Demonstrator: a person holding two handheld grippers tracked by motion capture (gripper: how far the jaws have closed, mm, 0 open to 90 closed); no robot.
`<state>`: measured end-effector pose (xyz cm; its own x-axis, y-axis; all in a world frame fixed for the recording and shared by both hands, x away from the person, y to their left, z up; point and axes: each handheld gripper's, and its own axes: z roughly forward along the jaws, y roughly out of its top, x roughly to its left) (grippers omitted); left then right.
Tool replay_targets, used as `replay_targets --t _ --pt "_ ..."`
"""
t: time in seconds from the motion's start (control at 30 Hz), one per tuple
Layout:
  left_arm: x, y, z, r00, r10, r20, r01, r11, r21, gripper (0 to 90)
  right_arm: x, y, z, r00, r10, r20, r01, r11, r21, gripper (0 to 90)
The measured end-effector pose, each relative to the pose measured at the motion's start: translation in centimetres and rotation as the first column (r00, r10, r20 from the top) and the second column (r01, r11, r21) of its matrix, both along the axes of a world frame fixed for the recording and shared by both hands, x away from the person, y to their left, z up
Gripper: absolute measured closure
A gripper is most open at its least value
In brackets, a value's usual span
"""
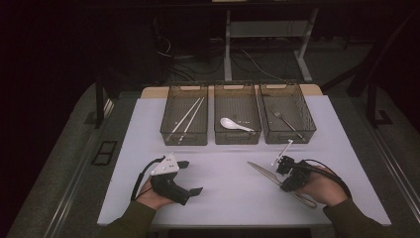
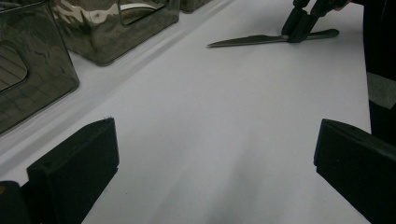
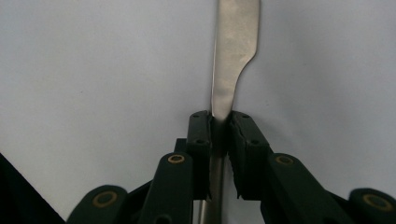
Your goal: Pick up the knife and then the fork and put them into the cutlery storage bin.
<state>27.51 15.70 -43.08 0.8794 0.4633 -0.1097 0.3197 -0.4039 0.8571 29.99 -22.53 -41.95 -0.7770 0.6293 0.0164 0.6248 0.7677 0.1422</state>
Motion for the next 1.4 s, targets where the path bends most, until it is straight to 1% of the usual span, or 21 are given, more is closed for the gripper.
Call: replay_targets --t 0.03,0.07,0.13,0.17,0.23,0.37,0.4,0.43,0.53,0.6,0.63,0.73,0.87,0.93,1.0,1.13,1.2,1.3,1.33,1.37,1.4 --pt "0.0 0.0 0.0 1.0000 0.001 0.000 -0.001 1.0000 -0.001 0.0 0.0 0.1 0.0 0.9999 0.008 -0.007 -0.008 1.000 0.001 78.8" --pt "0.0 0.0 0.0 1.0000 0.001 -0.001 -0.001 1.0000 -0.002 0.0 0.1 0.2 0.0 0.9999 0.010 -0.001 -0.010 1.000 -0.015 79.2" --pt "0.0 0.0 0.0 1.0000 -0.001 0.000 0.001 1.0000 -0.001 0.0 0.2 0.3 0.0 0.9999 0.017 -0.002 -0.017 1.000 -0.022 79.5" --pt "0.0 0.0 0.0 1.0000 0.001 0.000 -0.001 1.0000 -0.003 0.0 0.1 0.4 0.0 0.9999 0.011 -0.012 -0.011 1.000 -0.017 79.6" --pt "0.0 0.0 0.0 1.0000 0.000 0.000 0.000 1.0000 -0.002 0.0 0.1 0.3 0.0 0.9998 0.018 0.000 -0.018 0.999 -0.028 79.8" --pt "0.0 0.0 0.0 1.0000 0.000 0.002 0.000 1.0000 -0.002 0.0 0.0 0.2 0.0 0.9998 0.018 0.006 -0.018 1.000 -0.022 79.9" --pt "0.0 0.0 0.0 1.0000 0.003 0.000 -0.003 1.0000 -0.008 0.0 0.0 0.1 0.0 0.9998 0.019 0.000 -0.019 1.000 -0.003 79.9" --pt "0.0 0.0 0.0 1.0000 0.002 0.001 -0.002 1.0000 -0.007 0.0 0.0 0.0 0.1 0.9999 0.011 0.004 -0.011 1.000 0.001 79.9" --pt "0.0 0.0 0.1 1.0000 -0.002 0.001 0.002 1.0000 -0.001 0.0 0.1 -0.4 0.1 1.0000 0.003 0.008 -0.003 0.999 0.036 79.9" --pt "0.0 0.1 0.1 1.0000 -0.003 0.004 0.003 1.0000 0.001 0.0 0.1 -0.7 0.3 0.9995 -0.014 0.029 0.013 0.999 0.046 79.9" --pt "0.0 0.1 0.1 1.0000 -0.006 0.005 0.006 1.0000 0.007 0.0 0.2 -0.9 0.4 0.9990 -0.017 0.040 0.014 0.998 0.061 79.9" --pt "0.0 0.1 0.1 1.0000 -0.004 0.004 0.004 1.0000 0.005 0.0 0.3 -1.5 0.8 0.9981 -0.025 0.057 0.018 0.992 0.121 79.8" --pt "0.0 0.1 0.1 1.0000 -0.004 0.003 0.004 1.0000 0.005 0.0 0.3 -2.6 1.2 0.9954 -0.045 0.085 0.029 0.983 0.183 79.8" --pt "0.0 0.0 0.1 1.0000 -0.001 0.001 0.001 1.0000 0.001 0.0 0.3 -3.2 1.4 0.9925 -0.056 0.109 0.030 0.974 0.222 79.8" --pt "-0.1 0.0 0.1 1.0000 -0.001 0.001 0.001 1.0000 0.001 0.0 0.4 -3.8 1.5 0.9905 -0.073 0.116 0.039 0.962 0.272 79.8" --pt "0.0 0.0 0.0 1.0000 -0.003 0.003 0.003 1.0000 0.001 0.0 0.4 -4.8 1.9 0.9818 -0.115 0.151 0.058 0.939 0.338 79.8" --pt "0.0 0.0 0.0 1.0000 -0.004 0.003 0.004 1.0000 0.001 0.0 0.4 -5.1 2.1 0.9790 -0.130 0.157 0.065 0.929 0.364 79.8" --pt "0.0 0.1 0.1 1.0000 -0.002 -0.001 0.002 1.0000 0.001 0.0 0.5 -5.7 2.2 0.9735 -0.154 0.169 0.070 0.905 0.419 79.8" --pt "0.0 0.1 0.1 1.0000 -0.002 0.000 0.002 1.0000 0.001 0.0 0.5 -5.8 2.2 0.9711 -0.160 0.177 0.069 0.899 0.433 79.8" --pt "0.0 0.1 0.1 1.0000 -0.002 0.000 0.002 1.0000 0.001 0.0 0.5 -6.0 2.3 0.9675 -0.171 0.186 0.070 0.889 0.453 79.8" --pt "0.0 0.1 0.1 1.0000 -0.003 0.000 0.003 1.0000 0.001 0.0 0.5 -6.2 2.3 0.9653 -0.173 0.195 0.064 0.883 0.466 79.8"
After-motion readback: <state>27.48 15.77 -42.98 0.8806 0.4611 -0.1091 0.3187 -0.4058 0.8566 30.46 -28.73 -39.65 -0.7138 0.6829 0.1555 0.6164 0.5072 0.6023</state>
